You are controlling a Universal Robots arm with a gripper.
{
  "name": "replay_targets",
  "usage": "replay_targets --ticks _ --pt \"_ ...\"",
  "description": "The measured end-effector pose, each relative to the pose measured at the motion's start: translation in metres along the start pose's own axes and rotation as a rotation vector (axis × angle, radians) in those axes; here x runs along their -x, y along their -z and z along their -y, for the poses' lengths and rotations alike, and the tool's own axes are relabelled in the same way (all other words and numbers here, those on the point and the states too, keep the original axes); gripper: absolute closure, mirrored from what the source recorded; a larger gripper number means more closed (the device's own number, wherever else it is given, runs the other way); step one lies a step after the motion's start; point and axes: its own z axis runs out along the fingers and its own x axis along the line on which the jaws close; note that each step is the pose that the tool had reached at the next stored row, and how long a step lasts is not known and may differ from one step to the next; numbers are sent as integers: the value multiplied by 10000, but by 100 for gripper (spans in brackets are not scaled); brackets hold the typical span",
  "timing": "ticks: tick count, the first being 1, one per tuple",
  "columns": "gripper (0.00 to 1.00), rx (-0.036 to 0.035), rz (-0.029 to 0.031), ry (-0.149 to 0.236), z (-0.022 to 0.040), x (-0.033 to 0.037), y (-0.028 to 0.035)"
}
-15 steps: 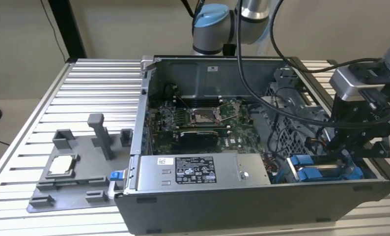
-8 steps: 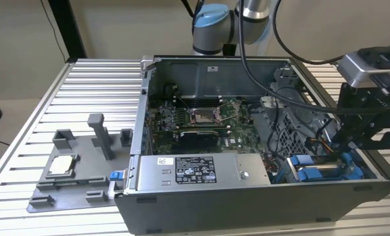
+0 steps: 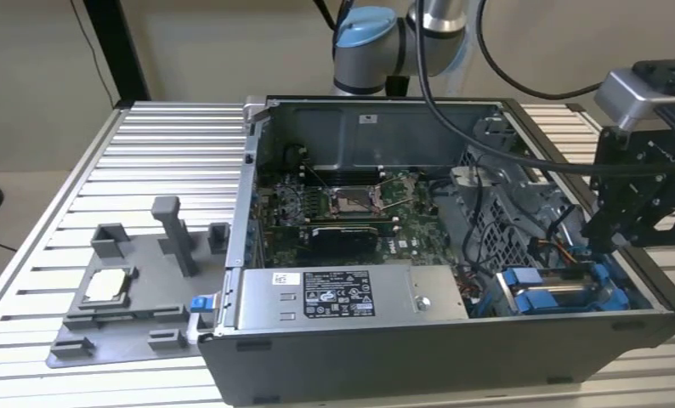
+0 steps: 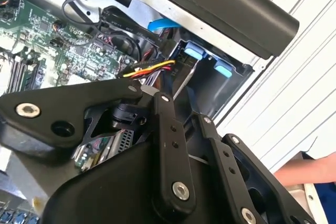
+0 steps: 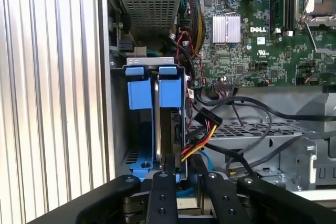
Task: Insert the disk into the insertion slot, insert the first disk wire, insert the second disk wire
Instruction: 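Insert the first disk wire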
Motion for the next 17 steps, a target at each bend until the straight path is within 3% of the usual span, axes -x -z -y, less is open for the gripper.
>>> replay_targets --ticks 4,7,17 --pt "0 0 2 -3 1 0 6" --pt "0 2 -1 -3 37 3 8" --pt "0 75 -4 -5 293 22 10"
